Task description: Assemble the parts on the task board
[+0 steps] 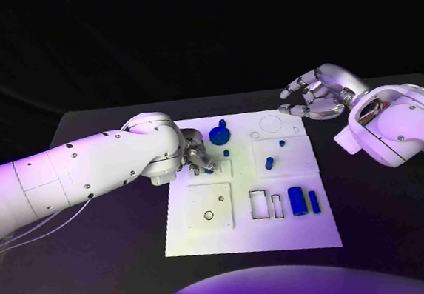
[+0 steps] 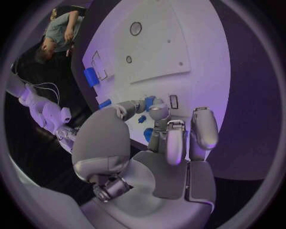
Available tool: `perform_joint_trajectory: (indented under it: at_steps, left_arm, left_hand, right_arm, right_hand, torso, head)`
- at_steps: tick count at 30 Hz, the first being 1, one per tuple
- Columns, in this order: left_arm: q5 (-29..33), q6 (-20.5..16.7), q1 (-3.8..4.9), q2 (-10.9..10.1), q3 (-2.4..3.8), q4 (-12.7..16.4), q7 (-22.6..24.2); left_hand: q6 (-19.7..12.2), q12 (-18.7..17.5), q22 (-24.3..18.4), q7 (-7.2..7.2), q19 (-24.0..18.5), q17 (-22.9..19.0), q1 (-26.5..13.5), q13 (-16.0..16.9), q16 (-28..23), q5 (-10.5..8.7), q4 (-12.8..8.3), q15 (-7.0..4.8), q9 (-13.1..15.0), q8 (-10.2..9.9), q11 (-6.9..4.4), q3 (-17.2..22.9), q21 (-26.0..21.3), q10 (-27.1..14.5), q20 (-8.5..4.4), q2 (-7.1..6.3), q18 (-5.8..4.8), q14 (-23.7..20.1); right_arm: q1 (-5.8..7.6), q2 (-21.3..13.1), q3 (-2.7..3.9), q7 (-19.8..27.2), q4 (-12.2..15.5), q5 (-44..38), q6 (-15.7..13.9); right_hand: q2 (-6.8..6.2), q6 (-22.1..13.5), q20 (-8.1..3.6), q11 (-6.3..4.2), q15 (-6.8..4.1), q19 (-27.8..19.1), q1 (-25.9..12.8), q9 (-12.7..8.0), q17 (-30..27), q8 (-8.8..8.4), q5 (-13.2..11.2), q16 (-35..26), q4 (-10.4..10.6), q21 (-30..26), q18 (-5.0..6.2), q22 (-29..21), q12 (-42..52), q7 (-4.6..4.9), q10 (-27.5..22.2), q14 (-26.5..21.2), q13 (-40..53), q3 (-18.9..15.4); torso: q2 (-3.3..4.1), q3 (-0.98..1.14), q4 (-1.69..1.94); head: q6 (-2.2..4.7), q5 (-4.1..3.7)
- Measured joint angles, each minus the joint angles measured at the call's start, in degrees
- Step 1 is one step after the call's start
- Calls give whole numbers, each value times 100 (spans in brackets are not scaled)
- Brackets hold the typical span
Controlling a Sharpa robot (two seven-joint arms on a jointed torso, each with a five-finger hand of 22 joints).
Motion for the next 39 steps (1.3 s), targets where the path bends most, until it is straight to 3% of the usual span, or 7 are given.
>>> perform_joint_trajectory:
  at_steps: [4,5,6,13,23,24,39]
  left_arm:
    - [2,9,1,26,0,-28,-11]
    - [3,9,1,32,0,-35,-13]
    - [3,9,1,40,0,-43,-16]
    - [9,10,3,76,1,-92,-31]
    - [14,53,7,117,6,-148,-50]
    - [15,58,8,120,7,-152,-51]
    - [16,127,16,141,14,-187,-62]
  left_hand:
    - [26,28,0,-27,7,0,-120,11,0,-71,-4,0,28,28,-20,4,0,38,-8,11,0,0]
    - [34,28,0,-34,21,0,-176,11,0,-129,-233,0,27,31,-20,233,0,39,-21,7,0,0]
    - [40,28,0,-40,21,0,-221,11,0,-201,-258,0,27,34,-30,263,0,51,-21,5,0,0]
    - [78,34,0,-76,62,0,-366,20,0,-427,-250,-33,2,68,-39,301,0,60,-20,19,0,-8]
    - [102,50,-1,-95,82,0,-525,23,0,-712,-407,-42,-36,56,-50,489,0,88,-41,-19,0,1]
    - [125,50,-1,-101,82,0,-556,26,0,-770,-532,-42,-41,56,-50,615,0,89,-41,-17,0,1]
    - [155,50,-1,-110,82,0,-676,37,0,-1036,-521,-42,-83,32,-50,633,-21,89,-41,-20,0,1]
  right_arm:
    - [-1,0,0,1,-1,0,1]
    - [-1,0,0,1,-1,1,2]
    - [-1,0,0,2,-1,2,2]
    - [-1,-1,0,3,-2,6,5]
    - [-1,-8,0,3,-1,9,9]
    - [-1,-9,0,3,0,9,9]
    - [-1,-15,0,6,3,12,12]
  right_hand:
    - [-37,0,0,0,0,0,-37,3,0,0,24,0,24,-22,0,0,-16,0,0,0,-5,24]
    - [-37,0,0,0,0,0,-37,2,0,0,24,0,24,-22,0,-1,-16,0,0,0,-4,24]
    - [-37,0,0,0,0,0,-37,2,0,0,24,0,24,-22,0,-1,-16,0,0,0,-9,24]
    - [-37,0,-14,0,0,-14,-37,5,0,0,24,0,24,-22,0,-1,-16,0,0,0,-10,24]
    - [-60,0,-21,0,0,-21,-60,7,0,0,24,0,24,-22,0,-2,-16,0,0,0,-15,24]
    - [-60,0,-21,0,0,-21,-60,7,0,0,24,0,24,-22,0,-2,-16,0,0,0,-15,24]
    - [-73,0,-21,21,0,-21,-73,12,0,0,24,0,39,-45,0,-3,-41,0,-21,0,-42,40]
  torso:
    - [-1,0,0]
    - [-1,-1,0]
    - [-1,-1,0]
    - [-2,-1,-1]
    - [-2,-1,-3]
    - [-2,-1,-3]
    - [-1,1,-1]
  head:
    - [0,0]
    - [0,0]
    - [0,0]
    - [-1,-10]
    - [-1,-25]
    - [-1,-26]
    - [-1,-44]
